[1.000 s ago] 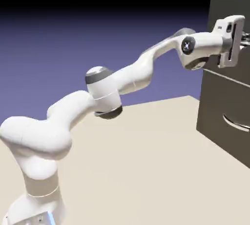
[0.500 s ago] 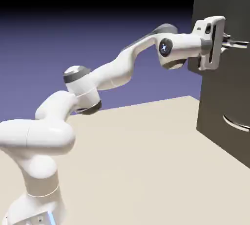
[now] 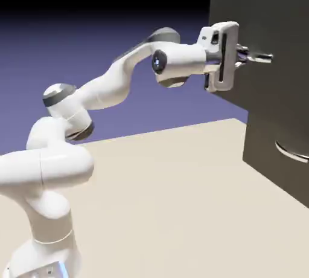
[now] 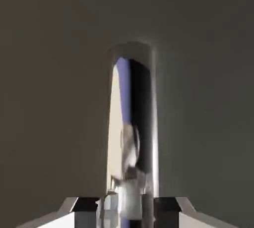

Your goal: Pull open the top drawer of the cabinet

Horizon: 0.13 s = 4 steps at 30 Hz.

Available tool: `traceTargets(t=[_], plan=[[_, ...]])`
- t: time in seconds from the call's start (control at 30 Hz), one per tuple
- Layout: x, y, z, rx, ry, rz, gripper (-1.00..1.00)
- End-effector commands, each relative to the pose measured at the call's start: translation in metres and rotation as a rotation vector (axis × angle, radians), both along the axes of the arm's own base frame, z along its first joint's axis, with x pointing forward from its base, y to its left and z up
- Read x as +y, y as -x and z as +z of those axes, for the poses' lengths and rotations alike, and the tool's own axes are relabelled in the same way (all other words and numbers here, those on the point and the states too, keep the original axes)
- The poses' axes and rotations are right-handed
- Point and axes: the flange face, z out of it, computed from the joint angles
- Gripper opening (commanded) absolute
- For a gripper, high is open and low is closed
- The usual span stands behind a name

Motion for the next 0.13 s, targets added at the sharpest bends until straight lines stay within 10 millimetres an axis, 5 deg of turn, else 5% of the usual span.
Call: traceTargets(t=[0.0,0.1], plan=[[0.000,0.012,0.000,0.000,0.000,0.000,1.00],[-0.001,0.038,0.000,0.000,-0.001,0.000,1.00]])
